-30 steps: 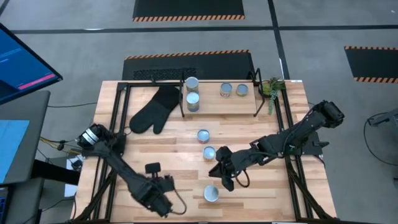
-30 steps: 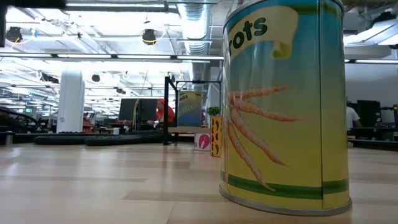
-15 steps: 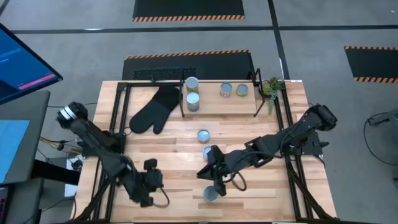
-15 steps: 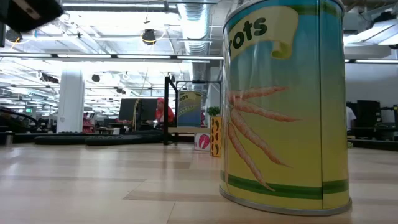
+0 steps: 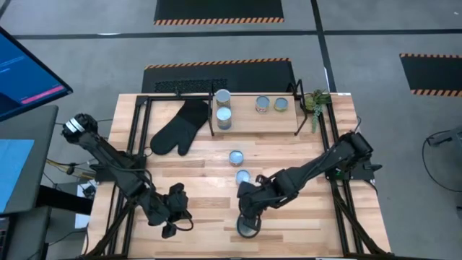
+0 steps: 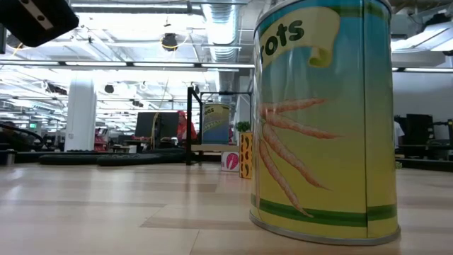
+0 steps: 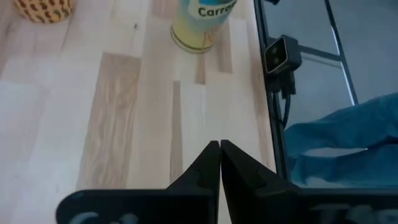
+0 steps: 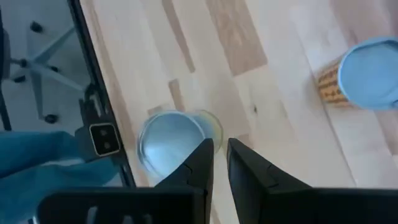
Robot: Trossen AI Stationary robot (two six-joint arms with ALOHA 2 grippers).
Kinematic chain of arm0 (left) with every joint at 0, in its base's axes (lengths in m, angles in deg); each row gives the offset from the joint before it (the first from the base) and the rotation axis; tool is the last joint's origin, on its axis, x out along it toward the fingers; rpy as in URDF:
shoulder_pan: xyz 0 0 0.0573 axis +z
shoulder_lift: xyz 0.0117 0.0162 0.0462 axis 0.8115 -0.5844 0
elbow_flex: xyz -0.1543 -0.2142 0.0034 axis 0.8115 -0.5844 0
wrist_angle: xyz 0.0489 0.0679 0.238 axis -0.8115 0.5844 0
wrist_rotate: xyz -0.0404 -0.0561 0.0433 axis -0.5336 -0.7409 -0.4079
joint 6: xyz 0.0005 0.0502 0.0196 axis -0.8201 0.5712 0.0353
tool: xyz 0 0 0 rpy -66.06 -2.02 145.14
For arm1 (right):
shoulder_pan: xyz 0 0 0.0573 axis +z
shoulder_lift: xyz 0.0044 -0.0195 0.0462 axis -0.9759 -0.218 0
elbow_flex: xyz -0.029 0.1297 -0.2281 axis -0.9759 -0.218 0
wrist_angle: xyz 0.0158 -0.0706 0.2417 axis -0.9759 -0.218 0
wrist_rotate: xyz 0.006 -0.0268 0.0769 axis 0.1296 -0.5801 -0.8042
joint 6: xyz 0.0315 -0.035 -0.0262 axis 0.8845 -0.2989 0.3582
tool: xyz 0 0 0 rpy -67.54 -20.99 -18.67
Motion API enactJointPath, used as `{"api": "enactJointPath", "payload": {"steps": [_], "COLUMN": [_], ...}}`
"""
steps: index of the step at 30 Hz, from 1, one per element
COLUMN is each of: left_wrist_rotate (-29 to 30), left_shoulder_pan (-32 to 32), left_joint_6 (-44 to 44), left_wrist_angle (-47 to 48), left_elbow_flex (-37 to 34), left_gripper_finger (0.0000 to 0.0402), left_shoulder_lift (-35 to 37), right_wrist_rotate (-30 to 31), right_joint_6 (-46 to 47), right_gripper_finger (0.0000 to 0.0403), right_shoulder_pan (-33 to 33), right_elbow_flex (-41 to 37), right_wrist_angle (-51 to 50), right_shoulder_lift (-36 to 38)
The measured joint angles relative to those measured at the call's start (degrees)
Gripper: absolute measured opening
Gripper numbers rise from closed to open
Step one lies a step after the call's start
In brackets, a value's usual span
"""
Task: Pick and place cans onto a shelf
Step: Put the canned carrots on the shelf
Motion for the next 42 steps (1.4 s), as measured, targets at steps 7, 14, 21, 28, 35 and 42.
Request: {"api": "enactJointPath", "payload": {"steps": [7, 14, 21, 28, 35, 42], "left_wrist_rotate": [1.4, 3.2, 4.4, 5.6, 5.6, 5.7], "left_shoulder_pan": [0.3, 0.4, 0.4, 0.4, 0.4, 0.4], "left_joint_6": [-2.0, -2.0, -2.0, -2.0, -1.6, -1.1], "left_wrist_angle": [0.2, 0.3, 0.3, 0.3, 0.3, 0.8], "left_elbow_flex": [0.0, 0.0, 0.0, 0.0, 0.0, 0.0], "left_gripper_finger": [0.0, 0.0, 0.0, 0.0, 0.0, 0.0], "left_shoulder_lift": [-0.1, -0.1, -0.1, -0.1, -0.1, -0.1], "right_wrist_rotate": [-1.2, -1.2, -1.2, -2.8, -2.8, -3.8], "right_joint_6": [-2.4, -3.5, -3.7, -4.3, -3.9, -3.4], "right_gripper_finger": [0.0074, 0.0124, 0.0195, 0.022, 0.0212, 0.0209], "right_shoulder_pan": [0.1, 0.1, 0.1, 0.5, 0.4, 1.2], "right_elbow_flex": [0.1, 0.1, 0.2, 0.1, 0.0, 0.3], "right_wrist_angle": [2.8, 2.0, 2.6, 1.2, 1.6, 2.8], "right_shoulder_lift": [-0.4, -0.4, -1.1, -5.7, -7.0, -8.7]}}
